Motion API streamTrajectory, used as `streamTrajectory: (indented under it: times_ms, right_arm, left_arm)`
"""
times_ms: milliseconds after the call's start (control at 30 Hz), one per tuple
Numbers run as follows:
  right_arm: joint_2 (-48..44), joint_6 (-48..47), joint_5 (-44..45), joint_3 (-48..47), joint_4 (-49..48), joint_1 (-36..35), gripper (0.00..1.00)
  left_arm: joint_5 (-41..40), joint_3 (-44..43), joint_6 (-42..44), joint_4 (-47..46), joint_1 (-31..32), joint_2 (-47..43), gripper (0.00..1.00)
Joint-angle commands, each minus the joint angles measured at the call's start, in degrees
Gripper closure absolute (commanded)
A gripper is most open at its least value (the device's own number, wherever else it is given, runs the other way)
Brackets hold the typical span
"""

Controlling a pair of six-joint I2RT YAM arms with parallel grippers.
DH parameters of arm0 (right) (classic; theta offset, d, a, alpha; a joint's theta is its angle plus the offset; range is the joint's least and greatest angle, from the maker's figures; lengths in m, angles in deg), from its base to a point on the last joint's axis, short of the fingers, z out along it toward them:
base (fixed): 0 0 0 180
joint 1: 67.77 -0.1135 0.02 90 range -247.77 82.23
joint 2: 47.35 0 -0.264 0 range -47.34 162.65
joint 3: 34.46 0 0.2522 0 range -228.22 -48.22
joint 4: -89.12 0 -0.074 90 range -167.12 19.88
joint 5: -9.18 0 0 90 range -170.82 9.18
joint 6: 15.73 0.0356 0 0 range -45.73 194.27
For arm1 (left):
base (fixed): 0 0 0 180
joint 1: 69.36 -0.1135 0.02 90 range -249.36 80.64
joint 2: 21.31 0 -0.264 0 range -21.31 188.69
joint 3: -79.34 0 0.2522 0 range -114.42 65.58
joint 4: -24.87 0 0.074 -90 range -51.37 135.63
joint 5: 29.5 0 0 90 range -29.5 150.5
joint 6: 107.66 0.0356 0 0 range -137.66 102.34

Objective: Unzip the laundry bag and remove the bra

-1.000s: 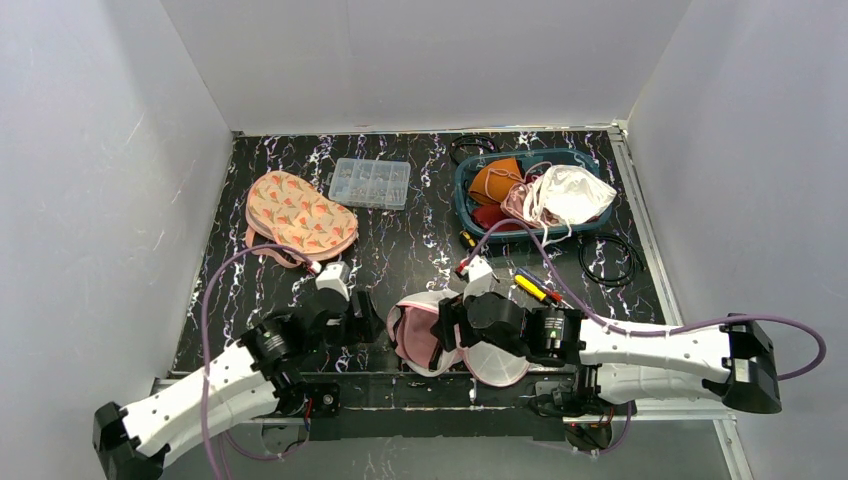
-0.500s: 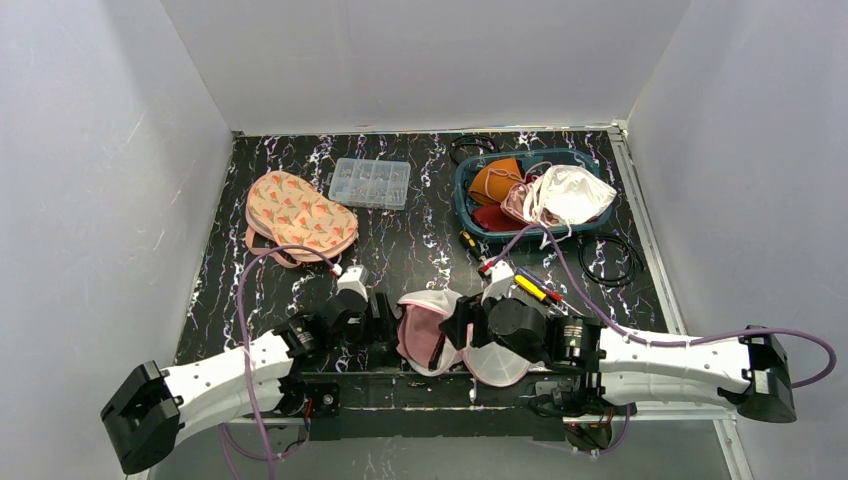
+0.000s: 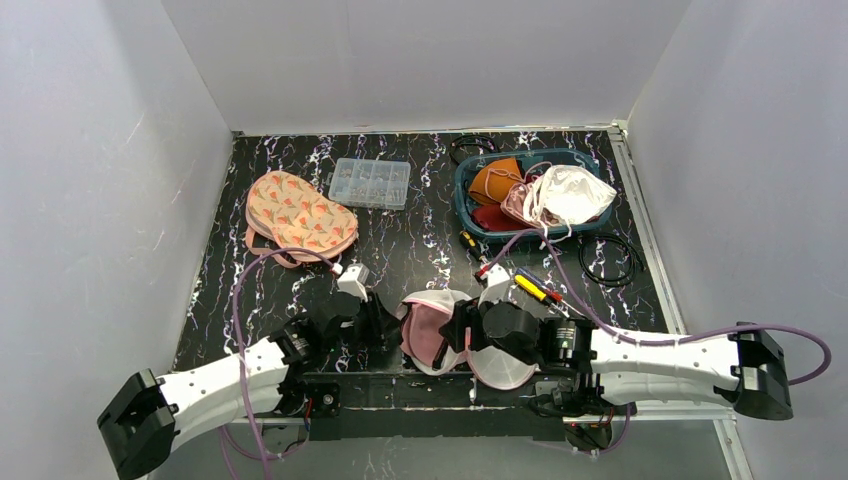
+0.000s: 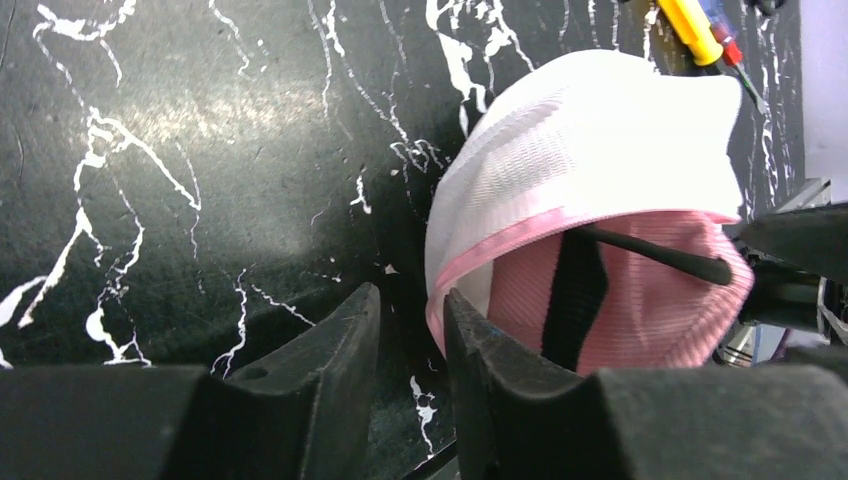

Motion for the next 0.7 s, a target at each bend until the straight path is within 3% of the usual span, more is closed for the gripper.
streamTrajectory:
  times_ms: [0, 200, 333, 400, 467, 533, 667]
  right_arm:
    - [2.63, 2.75, 6.09, -1.54, 2.7, -0.21, 0.31]
    - [5.68, 2.51, 11.63, -4.42, 7.6, 0.41, 0.33]
    - [6.45, 1.2, 11.46, -6.18, 8.02, 0.89, 0.28]
    - [6.18, 0.14, 10.71, -6.82, 8.23, 1.38, 0.24]
    - [6.38, -1.13, 8.55, -7.58, 8.99, 3.24, 0.21]
    - [6.52, -2.49, 4.86, -8.05, 9.41, 6.82, 0.19]
    - [4.29, -4.85, -0.63, -7.86, 7.72, 12.67, 0.17]
  left_arm:
    - [0.35, 0.38, 0.71, -0.45, -0.25, -2.7, 0.76]
    - [-0.6, -2.11, 1.33, 6.21, -0.24, -5.87, 1.0]
    - [-3.19, -5.23, -0.24, 16.35, -0.26, -8.06, 1.0]
    - [-4.32, -7.33, -0.87, 22.14, -0.24, -9.25, 0.89]
    - [-3.99, -9.33, -0.46, 26.05, -0.24, -10.42, 0.65]
    - [-2.52, -11.03, -0.1, 28.51, -0.25, -11.52, 0.48]
    - [0.56, -14.45, 0.05, 30.95, -0.29, -13.11, 0.33]
